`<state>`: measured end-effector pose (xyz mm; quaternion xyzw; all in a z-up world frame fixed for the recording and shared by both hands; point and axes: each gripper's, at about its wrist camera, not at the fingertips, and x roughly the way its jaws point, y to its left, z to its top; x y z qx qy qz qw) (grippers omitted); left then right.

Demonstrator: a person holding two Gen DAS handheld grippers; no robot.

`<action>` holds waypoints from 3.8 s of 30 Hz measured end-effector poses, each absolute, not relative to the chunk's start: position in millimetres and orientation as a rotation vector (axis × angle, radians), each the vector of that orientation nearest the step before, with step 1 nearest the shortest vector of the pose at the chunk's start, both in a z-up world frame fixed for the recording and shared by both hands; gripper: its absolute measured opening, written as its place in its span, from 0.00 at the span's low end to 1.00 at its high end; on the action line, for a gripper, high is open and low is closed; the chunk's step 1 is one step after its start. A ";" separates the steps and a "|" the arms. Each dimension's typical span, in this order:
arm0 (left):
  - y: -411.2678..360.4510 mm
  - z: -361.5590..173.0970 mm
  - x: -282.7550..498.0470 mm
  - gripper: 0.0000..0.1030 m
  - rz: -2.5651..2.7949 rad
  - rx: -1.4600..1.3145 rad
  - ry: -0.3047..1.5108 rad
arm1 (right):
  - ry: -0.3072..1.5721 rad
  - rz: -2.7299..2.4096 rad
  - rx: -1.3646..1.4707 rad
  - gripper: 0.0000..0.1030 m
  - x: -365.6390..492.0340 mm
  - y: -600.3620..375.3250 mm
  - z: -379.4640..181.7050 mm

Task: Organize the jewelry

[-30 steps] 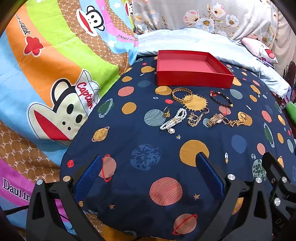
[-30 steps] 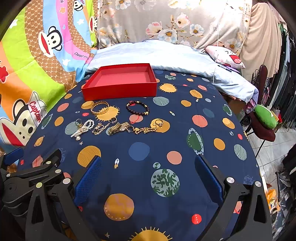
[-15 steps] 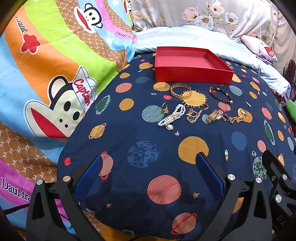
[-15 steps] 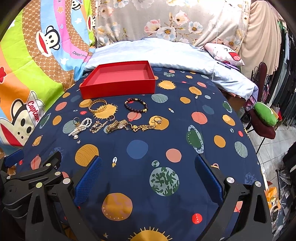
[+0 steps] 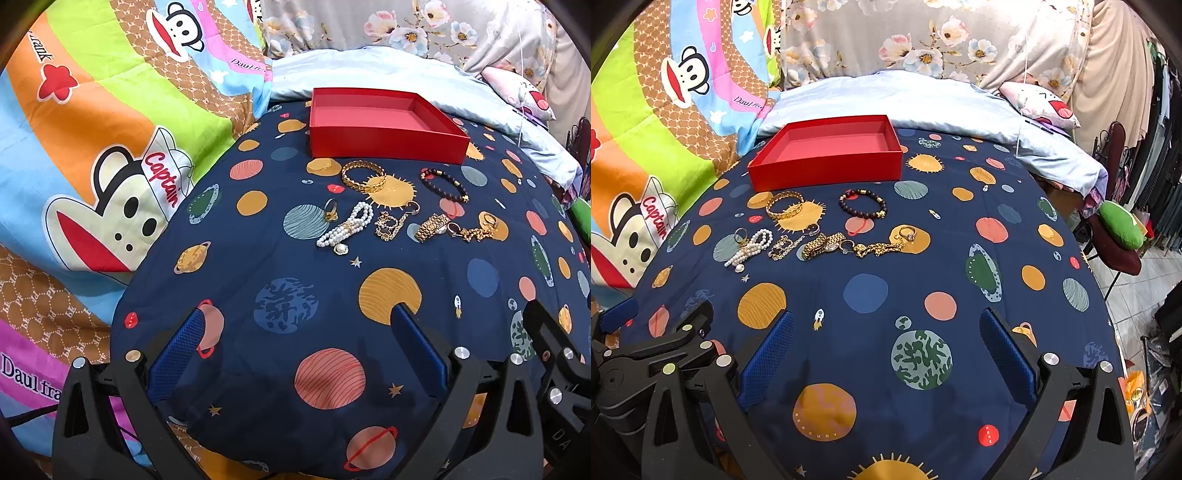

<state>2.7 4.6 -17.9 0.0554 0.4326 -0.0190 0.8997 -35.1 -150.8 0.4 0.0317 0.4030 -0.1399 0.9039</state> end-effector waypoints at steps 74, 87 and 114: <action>23.1 -54.9 49.9 0.95 -0.020 0.047 0.945 | 0.907 -0.274 0.162 0.95 8.3 -192.3 -42.0; -4.6 -68.5 100.8 0.88 -0.186 0.019 0.937 | 0.933 -0.264 0.172 0.95 38.7 -201.7 -56.0; 18.1 -54.4 96.0 0.13 -0.306 -0.077 0.928 | 0.966 -0.040 0.305 0.56 86.5 -158.7 -57.3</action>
